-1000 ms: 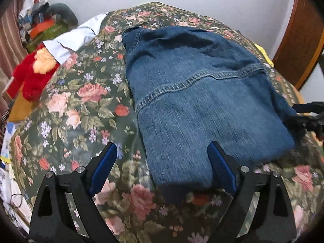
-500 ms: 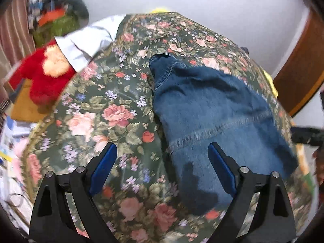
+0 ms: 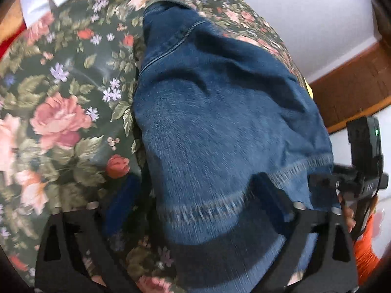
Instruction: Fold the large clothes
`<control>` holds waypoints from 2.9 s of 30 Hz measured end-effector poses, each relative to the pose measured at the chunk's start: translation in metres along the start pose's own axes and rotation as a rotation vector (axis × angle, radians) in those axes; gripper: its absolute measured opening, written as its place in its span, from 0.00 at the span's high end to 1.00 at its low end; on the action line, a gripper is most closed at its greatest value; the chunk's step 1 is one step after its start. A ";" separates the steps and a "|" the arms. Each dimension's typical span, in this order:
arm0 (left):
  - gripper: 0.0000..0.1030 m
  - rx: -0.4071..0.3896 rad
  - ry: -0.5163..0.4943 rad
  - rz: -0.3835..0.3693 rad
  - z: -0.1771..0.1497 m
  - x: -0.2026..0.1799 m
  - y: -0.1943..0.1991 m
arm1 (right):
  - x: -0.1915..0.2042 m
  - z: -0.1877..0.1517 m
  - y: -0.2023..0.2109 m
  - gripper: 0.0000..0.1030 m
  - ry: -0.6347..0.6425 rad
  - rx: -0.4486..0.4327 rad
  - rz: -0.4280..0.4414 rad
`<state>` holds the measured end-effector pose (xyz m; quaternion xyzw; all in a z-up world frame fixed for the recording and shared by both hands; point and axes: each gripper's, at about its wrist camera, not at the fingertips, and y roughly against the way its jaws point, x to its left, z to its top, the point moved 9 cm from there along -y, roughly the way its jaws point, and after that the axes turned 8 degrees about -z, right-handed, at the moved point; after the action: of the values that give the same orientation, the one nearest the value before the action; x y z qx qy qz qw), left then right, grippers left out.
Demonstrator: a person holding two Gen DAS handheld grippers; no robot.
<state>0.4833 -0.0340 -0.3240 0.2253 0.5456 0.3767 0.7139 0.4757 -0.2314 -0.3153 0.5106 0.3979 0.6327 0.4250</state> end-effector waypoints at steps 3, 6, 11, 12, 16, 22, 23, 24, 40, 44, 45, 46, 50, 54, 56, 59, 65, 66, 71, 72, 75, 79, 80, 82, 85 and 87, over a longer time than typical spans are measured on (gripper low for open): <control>0.00 0.028 0.079 -0.101 0.003 0.004 -0.016 | 0.004 0.005 -0.015 0.00 0.002 0.023 0.050; 0.00 0.054 0.145 -0.178 0.004 0.007 -0.034 | 0.010 0.013 -0.025 0.00 -0.005 0.038 0.102; 0.03 0.070 0.157 -0.226 0.008 0.003 -0.044 | 0.010 0.023 -0.032 0.00 -0.034 0.032 0.137; 0.05 0.062 0.149 -0.214 0.007 0.001 -0.042 | 0.009 0.025 -0.032 0.01 -0.052 0.022 0.156; 0.15 0.023 0.081 -0.165 0.006 -0.011 -0.030 | 0.003 0.025 -0.026 0.22 -0.097 0.009 0.179; 0.26 -0.034 -0.009 -0.120 -0.002 -0.039 0.001 | 0.007 0.015 0.003 0.47 -0.120 -0.041 0.226; 0.28 -0.046 -0.023 -0.114 -0.001 -0.046 0.008 | 0.010 0.013 0.008 0.49 -0.115 -0.048 0.227; 0.28 -0.057 -0.034 -0.110 -0.001 -0.051 0.016 | 0.014 0.012 0.015 0.51 -0.114 -0.054 0.229; 0.37 -0.231 -0.160 -0.081 -0.009 -0.104 0.166 | 0.114 -0.005 0.145 0.63 0.041 -0.283 0.293; 0.37 -0.222 -0.118 -0.043 -0.009 -0.073 0.168 | 0.135 -0.013 0.134 0.63 0.074 -0.263 0.299; 0.37 -0.212 -0.096 -0.032 -0.010 -0.060 0.166 | 0.140 -0.015 0.126 0.63 0.077 -0.248 0.302; 0.37 -0.199 -0.070 -0.022 -0.013 -0.045 0.164 | 0.147 -0.015 0.114 0.63 0.078 -0.221 0.310; 0.37 -0.167 0.011 0.024 -0.025 0.005 0.151 | 0.160 -0.016 0.066 0.63 0.092 -0.140 0.308; 0.37 -0.183 0.060 0.091 -0.031 0.053 0.143 | 0.175 -0.008 0.010 0.63 0.120 -0.060 0.277; 0.36 -0.198 0.067 0.117 -0.030 0.067 0.142 | 0.181 0.001 -0.017 0.63 0.136 -0.035 0.254; 0.34 -0.209 0.081 0.148 -0.029 0.085 0.134 | 0.184 0.017 -0.054 0.60 0.166 -0.021 0.185; 0.26 -0.221 0.100 0.136 -0.029 0.099 0.122 | 0.170 0.031 -0.095 0.52 0.146 0.042 0.153; 0.26 -0.222 0.092 0.149 -0.031 0.097 0.125 | 0.167 0.031 -0.093 0.51 0.145 0.050 0.154; 0.27 -0.244 -0.063 0.292 -0.031 0.092 0.151 | 0.149 0.027 -0.045 0.43 0.203 -0.041 0.048; 0.27 -0.260 -0.103 0.330 -0.033 0.086 0.158 | 0.148 0.026 -0.035 0.43 0.220 -0.072 0.021; 0.27 -0.328 -0.206 0.426 -0.022 0.069 0.188 | 0.148 0.024 0.005 0.43 0.299 -0.210 -0.096; 0.23 -0.361 -0.319 0.511 0.012 0.054 0.197 | 0.173 0.021 0.038 0.39 0.388 -0.345 -0.109; 0.23 -0.347 -0.334 0.520 0.019 0.056 0.192 | 0.182 0.020 0.036 0.35 0.399 -0.354 -0.096; 0.23 -0.297 -0.335 0.540 0.036 0.067 0.173 | 0.198 0.015 0.025 0.35 0.434 -0.344 -0.085; 0.23 -0.272 -0.270 0.591 0.058 0.087 0.156 | 0.210 0.003 -0.010 0.35 0.482 -0.292 -0.097; 0.22 -0.277 -0.222 0.609 0.070 0.104 0.151 | 0.208 -0.002 -0.041 0.35 0.501 -0.250 -0.147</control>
<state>0.5185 0.1460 -0.2555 0.3184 0.3162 0.6161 0.6474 0.4548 -0.0218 -0.2901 0.2517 0.4452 0.7509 0.4178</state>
